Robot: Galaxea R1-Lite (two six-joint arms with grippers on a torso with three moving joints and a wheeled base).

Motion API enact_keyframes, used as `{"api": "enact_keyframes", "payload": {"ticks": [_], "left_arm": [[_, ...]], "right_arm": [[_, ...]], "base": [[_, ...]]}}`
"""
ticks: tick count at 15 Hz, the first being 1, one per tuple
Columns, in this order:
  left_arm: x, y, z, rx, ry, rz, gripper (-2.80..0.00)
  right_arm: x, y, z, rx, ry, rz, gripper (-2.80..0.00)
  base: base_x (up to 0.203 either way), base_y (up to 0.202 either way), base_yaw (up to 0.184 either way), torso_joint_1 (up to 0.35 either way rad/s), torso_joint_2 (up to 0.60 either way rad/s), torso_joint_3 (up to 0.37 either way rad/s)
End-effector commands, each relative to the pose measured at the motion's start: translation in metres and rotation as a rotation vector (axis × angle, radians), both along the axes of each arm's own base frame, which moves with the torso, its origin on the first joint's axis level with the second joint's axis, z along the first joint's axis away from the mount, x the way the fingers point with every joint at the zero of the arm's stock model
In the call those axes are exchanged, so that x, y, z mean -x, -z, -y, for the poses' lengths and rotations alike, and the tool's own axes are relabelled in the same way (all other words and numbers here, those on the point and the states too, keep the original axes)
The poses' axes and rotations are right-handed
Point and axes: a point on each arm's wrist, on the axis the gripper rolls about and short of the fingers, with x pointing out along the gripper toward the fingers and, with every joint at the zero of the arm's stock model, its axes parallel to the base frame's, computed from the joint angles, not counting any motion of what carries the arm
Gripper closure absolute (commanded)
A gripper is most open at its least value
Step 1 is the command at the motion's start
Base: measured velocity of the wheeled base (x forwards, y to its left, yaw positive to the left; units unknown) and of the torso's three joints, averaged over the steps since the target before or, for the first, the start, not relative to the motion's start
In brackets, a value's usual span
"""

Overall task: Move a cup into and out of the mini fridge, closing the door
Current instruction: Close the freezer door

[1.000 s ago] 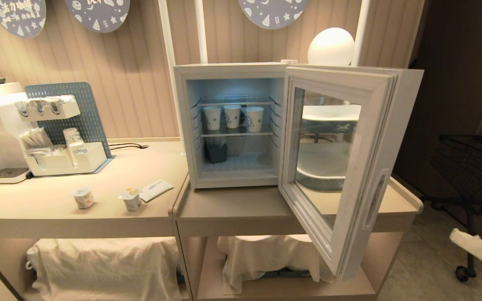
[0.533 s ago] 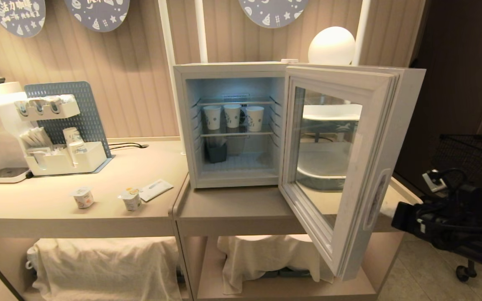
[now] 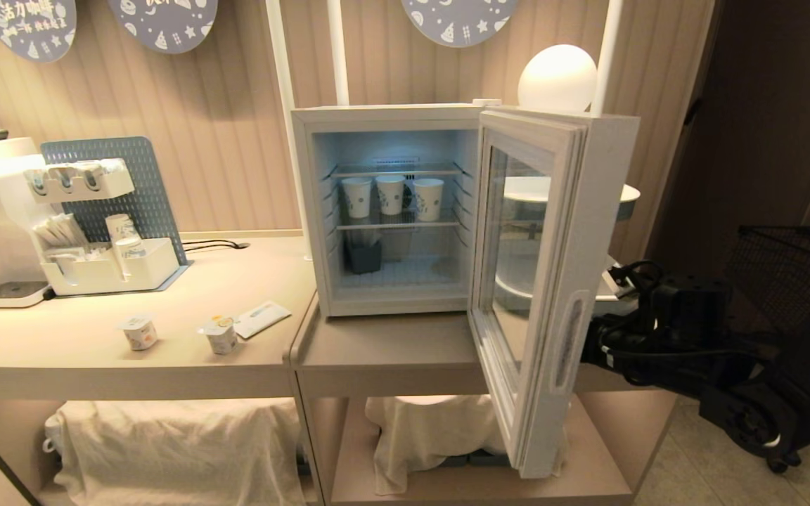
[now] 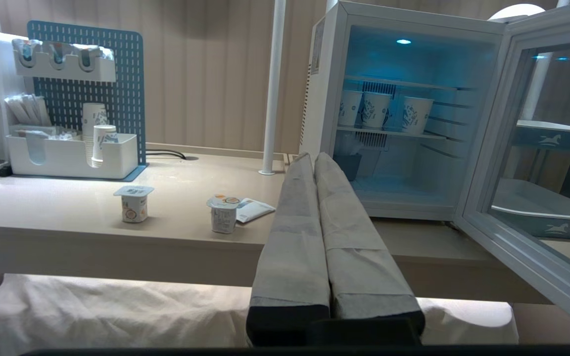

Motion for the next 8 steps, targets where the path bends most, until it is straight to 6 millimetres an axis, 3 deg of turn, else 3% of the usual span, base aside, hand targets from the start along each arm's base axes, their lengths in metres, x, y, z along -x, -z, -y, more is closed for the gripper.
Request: {"api": "enact_keyframes", "payload": {"ticks": [1, 6, 8], "left_arm": [[-0.004, 0.011, 0.000, 0.001, 0.000, -0.038, 0.00], [-0.004, 0.011, 0.000, 0.006, 0.001, -0.038, 0.00], [-0.004, 0.011, 0.000, 0.006, 0.001, -0.038, 0.00]], "right_arm": [[-0.006, -0.025, -0.024, -0.017, -0.044, 0.060, 0.00], [-0.043, -0.087, -0.085, 0.001, -0.031, 0.135, 0.00], [-0.063, -0.100, -0.112, 0.030, -0.015, 0.150, 0.00]], "base": [[0.000, 0.000, 0.000, 0.000, 0.00, 0.000], [0.000, 0.000, 0.000, 0.000, 0.00, 0.000], [0.000, 0.000, 0.000, 0.000, 0.00, 0.000]]}}
